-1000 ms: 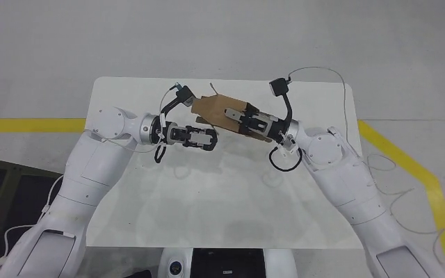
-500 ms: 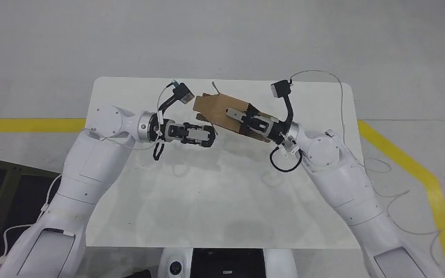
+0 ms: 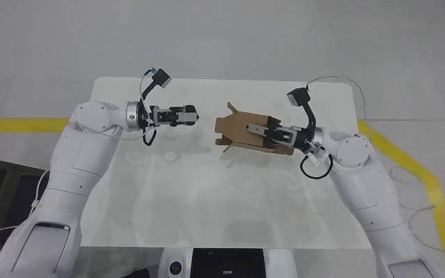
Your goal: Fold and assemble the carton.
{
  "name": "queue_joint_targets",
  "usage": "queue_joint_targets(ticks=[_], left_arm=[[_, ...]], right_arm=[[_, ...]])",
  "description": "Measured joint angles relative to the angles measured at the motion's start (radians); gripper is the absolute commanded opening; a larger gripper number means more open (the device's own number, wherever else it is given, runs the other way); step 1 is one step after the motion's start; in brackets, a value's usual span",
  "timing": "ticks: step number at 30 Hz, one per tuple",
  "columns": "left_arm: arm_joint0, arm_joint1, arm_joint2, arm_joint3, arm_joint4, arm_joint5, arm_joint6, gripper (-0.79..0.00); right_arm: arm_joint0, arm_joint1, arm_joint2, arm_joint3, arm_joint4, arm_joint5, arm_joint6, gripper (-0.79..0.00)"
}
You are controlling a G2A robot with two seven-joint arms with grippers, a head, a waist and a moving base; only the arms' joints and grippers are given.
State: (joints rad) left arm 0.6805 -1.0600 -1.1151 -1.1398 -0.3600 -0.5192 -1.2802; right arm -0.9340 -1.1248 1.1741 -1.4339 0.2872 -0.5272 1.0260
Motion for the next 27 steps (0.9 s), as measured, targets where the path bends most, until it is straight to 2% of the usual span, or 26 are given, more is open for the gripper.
queue_joint_targets(ticks=[5, 12, 19, 27], left_arm=[[-0.02, -0.007, 0.04, 0.038, 0.101, -0.041, 0.03, 0.0], [-0.034, -0.022, 0.113, 0.053, 0.192, -0.093, 0.072, 0.0], [-0.052, -0.034, 0.152, 0.065, 0.222, -0.099, 0.105, 0.0], [-0.058, -0.04, 0.167, 0.044, 0.177, -0.097, 0.097, 0.0]], right_arm=[[-0.018, 0.008, 0.026, -0.032, 0.022, 0.0, 0.02, -0.785], [-0.019, 0.002, 0.008, -0.028, 0.061, -0.039, -0.02, -0.785], [0.012, -0.007, -0.028, 0.001, 0.096, -0.064, -0.012, -0.785], [0.036, -0.017, -0.058, 0.025, 0.098, -0.088, -0.038, -0.785]])
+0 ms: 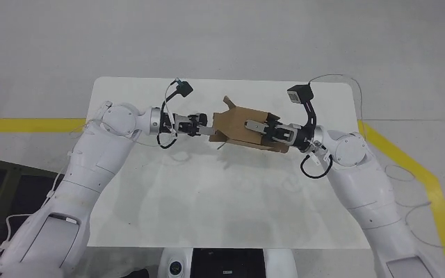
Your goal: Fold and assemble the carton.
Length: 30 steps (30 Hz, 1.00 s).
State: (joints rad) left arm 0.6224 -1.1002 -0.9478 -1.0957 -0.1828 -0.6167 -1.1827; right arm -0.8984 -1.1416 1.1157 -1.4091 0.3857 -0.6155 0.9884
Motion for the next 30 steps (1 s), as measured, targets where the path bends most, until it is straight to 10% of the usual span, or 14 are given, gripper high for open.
queue_joint_targets(ticks=[30], left_arm=[[-0.007, 0.004, -0.004, -0.006, -0.049, 0.012, -0.014, 0.0]], right_arm=[[0.093, -0.04, -0.129, 0.062, 0.088, -0.014, 0.085, -0.785]])
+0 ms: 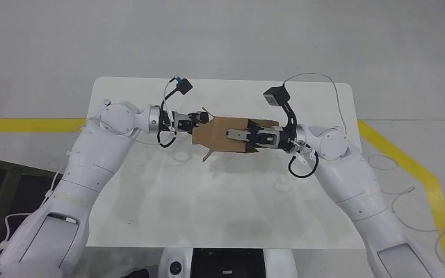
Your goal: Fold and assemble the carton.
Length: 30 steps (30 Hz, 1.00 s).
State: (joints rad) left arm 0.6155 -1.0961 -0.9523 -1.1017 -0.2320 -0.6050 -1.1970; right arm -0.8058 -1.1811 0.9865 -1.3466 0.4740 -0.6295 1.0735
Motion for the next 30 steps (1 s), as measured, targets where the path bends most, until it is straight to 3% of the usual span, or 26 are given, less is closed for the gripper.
queue_joint_targets(ticks=[5, 14, 22, 30], left_arm=[[-0.004, 0.0, 0.0, 0.005, -0.01, 0.002, -0.006, 0.0], [0.002, 0.006, -0.011, 0.014, 0.03, -0.011, 0.016, 0.0], [0.039, 0.012, 0.029, -0.058, 0.07, -0.01, -0.008, 0.0], [0.036, 0.023, 0.012, -0.061, 0.04, -0.01, -0.003, 0.0]], right_arm=[[0.0, -0.001, 0.006, 0.014, -0.002, -0.001, -0.01, -0.785], [-0.034, 0.01, 0.078, 0.031, -0.064, 0.024, -0.139, -0.785], [-0.084, 0.013, 0.111, -0.016, -0.119, 0.052, -0.265, -0.785], [-0.099, 0.015, 0.106, -0.035, -0.155, 0.074, -0.235, -0.785]])
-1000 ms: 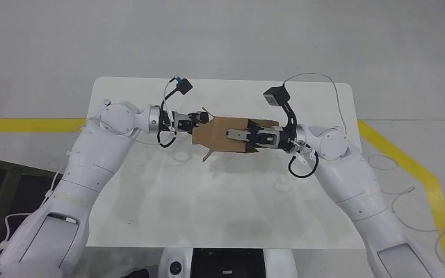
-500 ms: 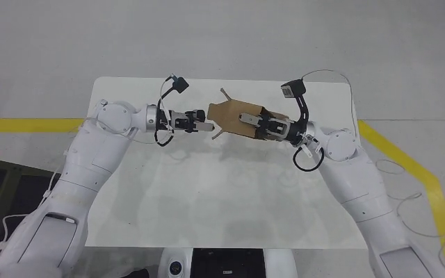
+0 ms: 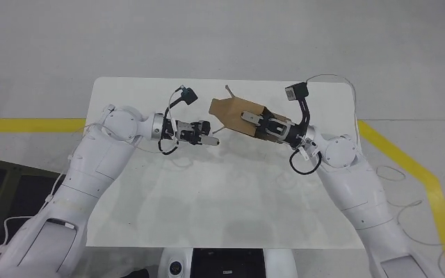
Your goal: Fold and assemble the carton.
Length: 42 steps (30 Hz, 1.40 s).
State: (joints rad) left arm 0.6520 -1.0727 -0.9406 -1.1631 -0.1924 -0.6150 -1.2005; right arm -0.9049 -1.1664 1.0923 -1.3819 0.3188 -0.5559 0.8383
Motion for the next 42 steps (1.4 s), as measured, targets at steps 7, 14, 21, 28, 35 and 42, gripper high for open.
queue_joint_targets(ticks=[7, 14, 21, 28, 35, 42], left_arm=[[-0.013, 0.002, -0.009, 0.021, 0.005, 0.002, 0.013, 0.0], [-0.009, 0.0, 0.003, 0.009, -0.005, 0.001, 0.001, 0.0], [-0.007, 0.001, 0.008, -0.003, -0.014, 0.005, -0.01, 0.0], [-0.007, 0.002, 0.01, -0.004, -0.017, 0.008, -0.012, 0.0], [-0.042, 0.002, -0.005, 0.036, -0.017, 0.008, 0.013, 0.0], [-0.085, -0.002, -0.013, 0.103, 0.006, -0.004, 0.065, 0.0]], right_arm=[[0.001, 0.004, -0.004, -0.011, 0.014, 0.006, 0.088, -0.785], [0.019, -0.002, -0.034, -0.02, 0.001, 0.02, 0.11, -0.785], [0.035, -0.01, -0.056, -0.003, 0.004, 0.014, 0.104, -0.785], [0.037, -0.011, -0.054, 0.007, 0.006, 0.011, 0.111, -0.785], [0.022, -0.005, -0.041, 0.007, 0.021, 0.025, 0.149, -0.785], [-0.009, 0.007, -0.025, -0.02, 0.037, 0.061, 0.223, -0.785]])
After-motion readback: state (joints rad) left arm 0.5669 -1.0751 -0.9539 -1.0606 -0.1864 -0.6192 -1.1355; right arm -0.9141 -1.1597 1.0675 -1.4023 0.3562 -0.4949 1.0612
